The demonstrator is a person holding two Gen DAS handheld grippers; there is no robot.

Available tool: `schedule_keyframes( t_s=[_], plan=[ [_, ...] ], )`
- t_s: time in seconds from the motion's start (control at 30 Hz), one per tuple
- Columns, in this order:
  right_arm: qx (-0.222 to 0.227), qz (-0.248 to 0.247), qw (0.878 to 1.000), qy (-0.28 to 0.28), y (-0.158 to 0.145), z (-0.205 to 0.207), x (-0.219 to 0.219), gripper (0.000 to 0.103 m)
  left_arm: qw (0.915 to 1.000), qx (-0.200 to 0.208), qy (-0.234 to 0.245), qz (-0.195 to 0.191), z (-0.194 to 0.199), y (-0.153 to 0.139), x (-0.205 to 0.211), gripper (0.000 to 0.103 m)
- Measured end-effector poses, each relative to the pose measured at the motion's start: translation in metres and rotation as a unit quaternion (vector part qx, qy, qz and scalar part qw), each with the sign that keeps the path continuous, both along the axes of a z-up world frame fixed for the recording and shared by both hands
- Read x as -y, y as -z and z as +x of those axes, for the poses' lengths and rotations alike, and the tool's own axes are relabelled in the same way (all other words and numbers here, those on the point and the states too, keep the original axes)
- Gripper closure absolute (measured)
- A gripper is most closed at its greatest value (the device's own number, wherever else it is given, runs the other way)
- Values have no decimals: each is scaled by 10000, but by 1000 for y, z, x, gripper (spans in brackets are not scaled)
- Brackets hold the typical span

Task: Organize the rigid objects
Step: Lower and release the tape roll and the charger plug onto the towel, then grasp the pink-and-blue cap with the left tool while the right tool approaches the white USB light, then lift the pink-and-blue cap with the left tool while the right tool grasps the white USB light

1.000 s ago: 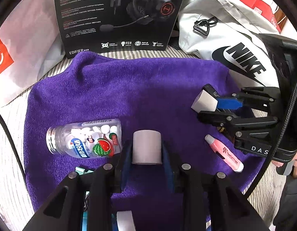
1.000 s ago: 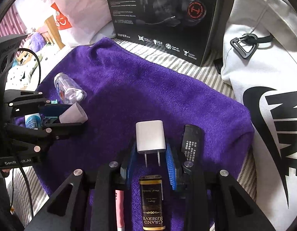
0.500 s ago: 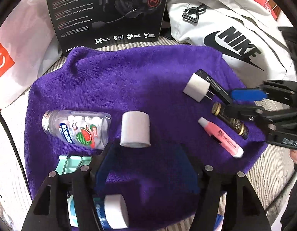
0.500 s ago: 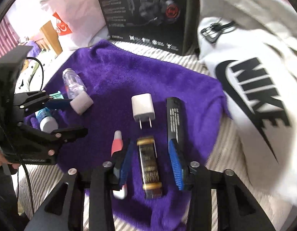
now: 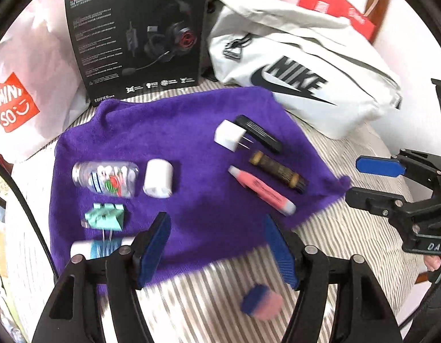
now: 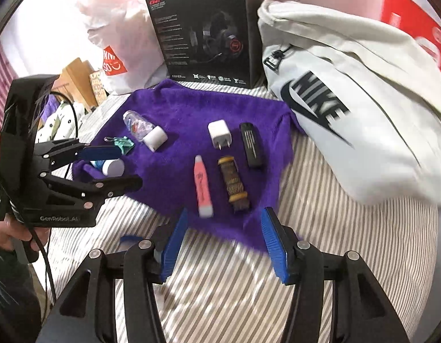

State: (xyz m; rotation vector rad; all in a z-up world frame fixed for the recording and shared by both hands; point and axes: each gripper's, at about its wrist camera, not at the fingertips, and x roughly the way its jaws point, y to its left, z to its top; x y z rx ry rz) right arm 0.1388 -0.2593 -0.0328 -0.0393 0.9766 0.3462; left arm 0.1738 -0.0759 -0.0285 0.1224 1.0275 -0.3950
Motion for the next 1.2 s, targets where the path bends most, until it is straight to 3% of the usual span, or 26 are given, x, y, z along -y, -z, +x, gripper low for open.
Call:
schedule_keyframes(
  t_s=[0.23, 0.4, 0.5, 0.6, 0.77, 0.87, 0.97, 1.1, 1.2],
  plan=[
    [-148, 329, 9988, 334, 15, -48, 11, 49, 9995, 32, 299, -31, -53, 7, 4, 25],
    [-353, 376, 9975, 478, 34, -75, 13, 49, 9982, 0, 508, 324, -74, 32, 14, 25],
    [-418, 328, 9971, 544, 40, -90, 17, 49, 9946, 164, 571, 845, -80, 44, 14, 27],
    [-455, 348, 9962, 659, 44, -98, 25, 49, 9946, 145, 727, 731, -80, 48, 10, 28],
    [-599, 458, 9935, 852, 55, -101, 34, 49, 9924, 80, 922, 817, -75, 57, 14, 43],
    [-648, 417, 9936, 827, 60, -102, 33, 49, 9914, 47, 1122, 666, -75, 59, 18, 67],
    [-663, 396, 9941, 763, 63, -102, 27, 49, 9901, 120, 1245, 642, -76, 57, 20, 67],
    [-629, 387, 9959, 515, 64, -100, 9, 49, 9939, 145, 1015, 406, -74, 48, 3, 67],
    [-552, 256, 9978, 247, 65, -99, -13, 49, 9958, 195, 770, 452, -73, 42, -17, 67]
  ],
)
